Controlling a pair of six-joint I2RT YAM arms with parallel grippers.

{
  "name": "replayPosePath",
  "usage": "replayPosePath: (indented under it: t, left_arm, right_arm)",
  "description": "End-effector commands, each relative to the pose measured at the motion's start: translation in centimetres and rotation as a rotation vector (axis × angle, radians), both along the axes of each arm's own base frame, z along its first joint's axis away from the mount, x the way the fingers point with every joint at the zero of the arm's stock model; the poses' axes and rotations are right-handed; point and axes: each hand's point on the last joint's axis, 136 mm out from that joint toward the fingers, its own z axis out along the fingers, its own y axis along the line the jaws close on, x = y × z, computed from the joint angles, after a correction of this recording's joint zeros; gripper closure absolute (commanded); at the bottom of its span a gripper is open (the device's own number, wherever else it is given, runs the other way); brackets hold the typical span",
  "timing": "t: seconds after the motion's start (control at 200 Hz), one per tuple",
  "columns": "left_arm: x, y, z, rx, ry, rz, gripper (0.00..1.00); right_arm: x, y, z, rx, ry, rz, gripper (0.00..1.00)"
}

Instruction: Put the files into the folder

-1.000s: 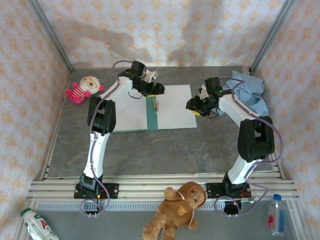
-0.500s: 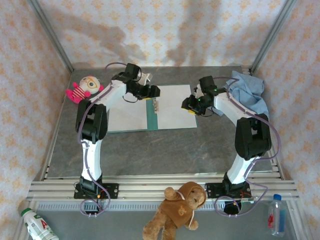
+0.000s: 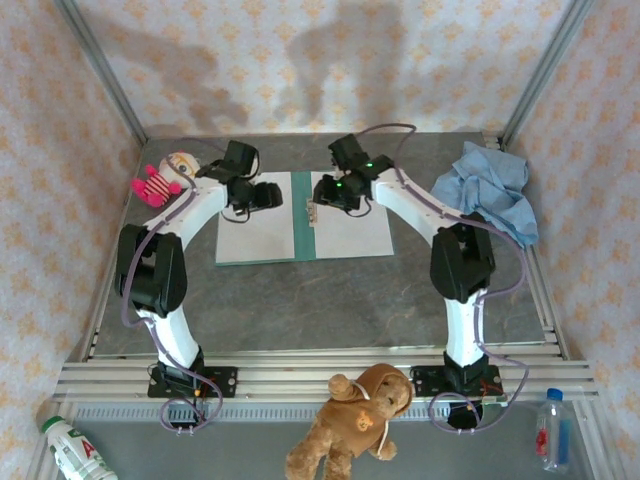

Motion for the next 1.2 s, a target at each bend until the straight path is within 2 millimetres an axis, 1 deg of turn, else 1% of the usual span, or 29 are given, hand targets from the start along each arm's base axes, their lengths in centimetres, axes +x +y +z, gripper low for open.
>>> replayPosePath:
  t: [0.0,0.05,0.13,0.225,0.365,0.525,0.636,0.801,0.961,1.056,1.121,1.191]
  left_arm:
    - [-2.4,4.0,-1.9,0.094,0.069,0.120,0.31]
    - [-3.2,5.0,-2.7,0.103,0.088,0.143,0.31]
    - [-4.1,6.0,-3.7,0.117,0.110,0.165,0.32]
    - [-4.8,6.4,-4.7,0.138,0.136,0.161,0.33]
    - [-5.6,6.4,-6.0,0.140,0.162,0.153,0.34]
    - [-5.8,6.6,-6.8,0.157,0.180,0.139,0.35]
    - [-5.8,6.7,-7.2,0.162,0.185,0.138,0.36]
    - [-5.6,6.2,-7.7,0.143,0.199,0.131,0.37]
    - [-5.4,6.0,-8.4,0.131,0.217,0.125,0.40]
    - [-5.4,5.9,-8.7,0.131,0.222,0.120,0.40]
    - [-5.4,5.8,-8.7,0.125,0.225,0.117,0.41]
    - [-5.4,5.6,-8.9,0.117,0.227,0.114,0.41]
  right_arm:
    - [0.5,0.6,-0.4,-0.128,-0.035,-0.037,0.60]
    - [0.8,1.5,-0.7,-0.149,-0.045,-0.034,0.62]
    - [1.5,2.4,-1.2,-0.196,-0.064,-0.040,0.63]
    - [2.2,3.0,-2.2,-0.244,-0.070,-0.051,0.63]
    - [2.7,2.9,-3.3,-0.297,-0.072,-0.077,0.63]
    - [3.2,2.8,-4.0,-0.317,-0.068,-0.098,0.63]
    - [3.1,3.1,-4.6,-0.312,-0.051,-0.094,0.63]
    - [3.1,3.6,-5.1,-0.296,-0.035,-0.084,0.64]
    - [3.2,3.6,-5.6,-0.303,-0.030,-0.085,0.65]
    - [3.3,3.7,-5.8,-0.306,-0.031,-0.083,0.69]
    - [3.3,3.7,-5.9,-0.306,-0.029,-0.085,0.70]
    - [3.3,3.7,-6.0,-0.306,-0.029,-0.085,0.73]
